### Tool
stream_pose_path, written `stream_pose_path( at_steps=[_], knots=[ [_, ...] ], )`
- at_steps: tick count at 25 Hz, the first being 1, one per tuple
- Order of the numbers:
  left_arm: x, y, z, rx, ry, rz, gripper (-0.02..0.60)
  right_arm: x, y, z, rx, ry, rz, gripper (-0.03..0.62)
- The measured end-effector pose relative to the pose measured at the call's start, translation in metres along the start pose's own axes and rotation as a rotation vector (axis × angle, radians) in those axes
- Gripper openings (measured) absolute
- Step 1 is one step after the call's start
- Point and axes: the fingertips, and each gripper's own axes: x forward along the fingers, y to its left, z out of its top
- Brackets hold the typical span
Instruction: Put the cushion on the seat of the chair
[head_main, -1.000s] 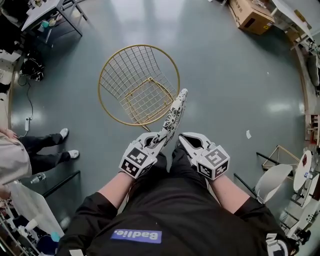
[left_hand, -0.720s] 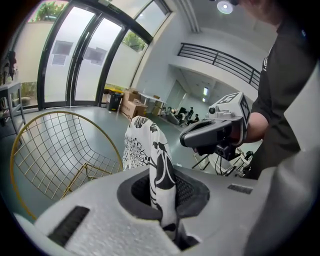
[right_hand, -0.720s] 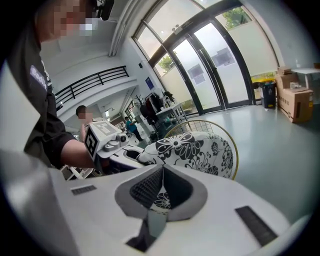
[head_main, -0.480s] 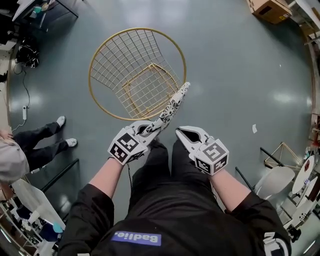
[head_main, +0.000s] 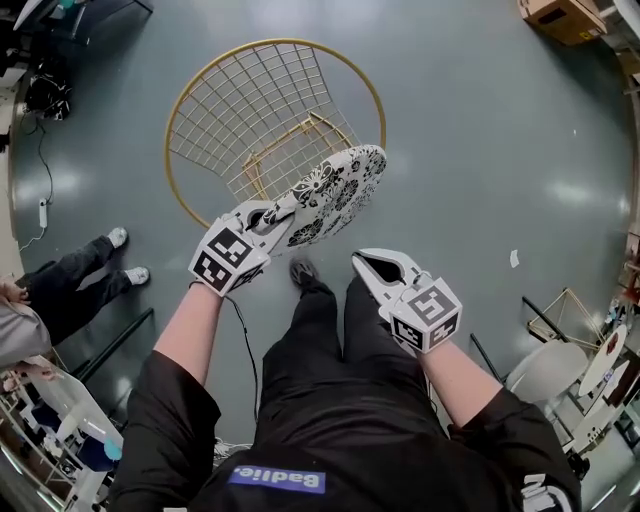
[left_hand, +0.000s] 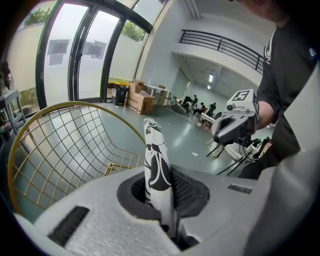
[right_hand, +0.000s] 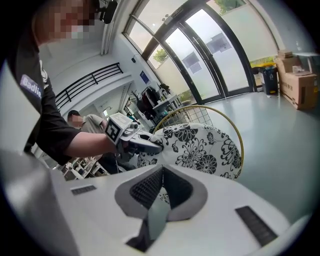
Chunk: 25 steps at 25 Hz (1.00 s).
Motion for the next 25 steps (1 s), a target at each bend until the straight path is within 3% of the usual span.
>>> stream_pose_path(
  at_steps=[15,25],
  knots=[
    [0.064,0.167,-0.068,0.026,0.091,0.311,0.026,0.043,-0.046,-0.034,0.003,0.040,-0.017,0.029],
    [0.107,0.235,-0.118,0.083,0.184,0.429,0.028,0.053,-0.064,-0.071,0.010,0.075,-0.044,0.031]
  ],
)
